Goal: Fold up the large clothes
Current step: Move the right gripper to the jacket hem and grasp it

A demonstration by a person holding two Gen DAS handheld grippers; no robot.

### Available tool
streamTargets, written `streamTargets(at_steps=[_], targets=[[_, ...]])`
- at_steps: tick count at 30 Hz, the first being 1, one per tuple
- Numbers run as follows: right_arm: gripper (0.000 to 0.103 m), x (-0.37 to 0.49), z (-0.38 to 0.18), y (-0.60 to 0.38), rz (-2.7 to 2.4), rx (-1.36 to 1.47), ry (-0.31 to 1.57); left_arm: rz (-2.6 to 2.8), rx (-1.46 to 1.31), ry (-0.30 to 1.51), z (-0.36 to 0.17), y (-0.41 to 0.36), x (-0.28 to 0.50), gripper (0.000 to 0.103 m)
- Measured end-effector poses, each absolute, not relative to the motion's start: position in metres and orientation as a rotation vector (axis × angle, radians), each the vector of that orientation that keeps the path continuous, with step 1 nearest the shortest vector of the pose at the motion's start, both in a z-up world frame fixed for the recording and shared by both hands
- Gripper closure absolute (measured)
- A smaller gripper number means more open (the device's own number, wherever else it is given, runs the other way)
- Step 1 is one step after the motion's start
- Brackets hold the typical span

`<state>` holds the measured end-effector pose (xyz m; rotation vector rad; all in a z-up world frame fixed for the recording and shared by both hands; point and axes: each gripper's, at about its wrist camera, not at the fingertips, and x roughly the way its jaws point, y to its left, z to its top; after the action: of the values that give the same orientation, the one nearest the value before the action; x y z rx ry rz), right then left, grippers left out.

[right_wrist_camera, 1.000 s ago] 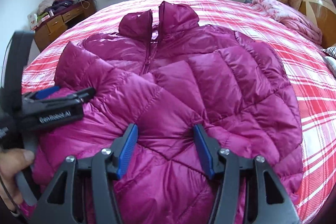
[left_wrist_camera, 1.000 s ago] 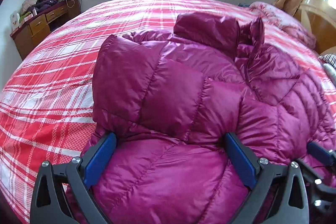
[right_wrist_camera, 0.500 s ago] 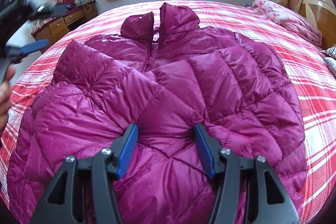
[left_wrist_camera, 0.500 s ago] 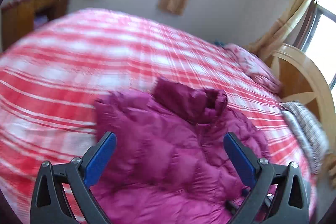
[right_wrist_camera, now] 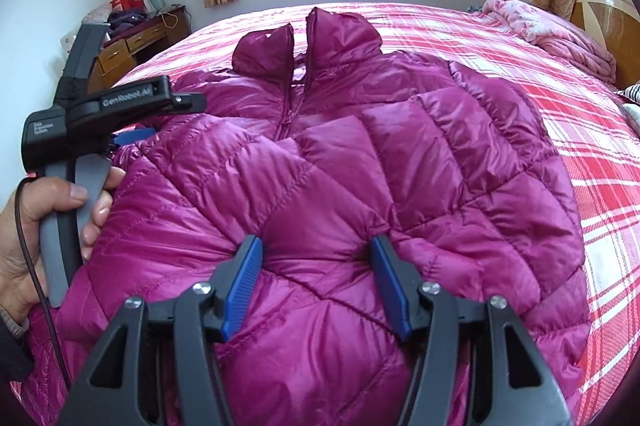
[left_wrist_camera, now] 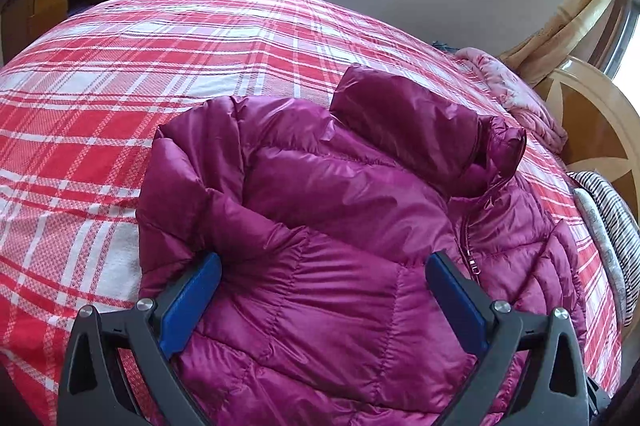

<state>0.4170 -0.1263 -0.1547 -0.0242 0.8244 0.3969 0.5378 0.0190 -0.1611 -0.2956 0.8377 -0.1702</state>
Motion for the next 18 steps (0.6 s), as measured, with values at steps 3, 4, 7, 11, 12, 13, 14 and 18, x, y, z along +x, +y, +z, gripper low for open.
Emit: streamTargets(at_steps=[3, 4, 7, 11, 12, 13, 14, 18], targets=[[0.04, 0.418, -0.155, -0.127, 0.409, -0.015, 0.833, -0.146, -0.247, 0.851, -0.16, 0.013, 0.539, 0.001], [0.039, 0.418, -0.156, -0.127, 0.412, -0.011, 0.835, -0.135, -0.223, 0.86, -0.161, 0.01, 0.541, 0.001], [0.035, 0.42, -0.155, -0.127, 0.436, -0.011, 0.849, -0.103, -0.134, 0.897, -0.16, -0.002, 0.544, 0.001], [0.024, 0.421, -0.145, -0.125, 0.511, -0.057, 0.891, -0.125, -0.151, 0.87, -0.156, 0.003, 0.534, 0.001], [0.022, 0.423, -0.139, -0.126, 0.53, -0.048, 0.907, -0.133, -0.173, 0.862, -0.154, 0.006, 0.531, 0.001], [0.022, 0.426, -0.133, -0.127, 0.544, -0.03, 0.915, -0.139, -0.204, 0.852, -0.149, 0.011, 0.528, 0.001], [0.022, 0.43, -0.125, -0.129, 0.558, -0.01, 0.914, -0.154, -0.23, 0.839, -0.143, 0.015, 0.527, 0.001], [0.015, 0.463, -0.083, -0.136, 0.55, 0.073, 0.865, -0.177, -0.218, 0.8, -0.117, 0.017, 0.529, 0.001]])
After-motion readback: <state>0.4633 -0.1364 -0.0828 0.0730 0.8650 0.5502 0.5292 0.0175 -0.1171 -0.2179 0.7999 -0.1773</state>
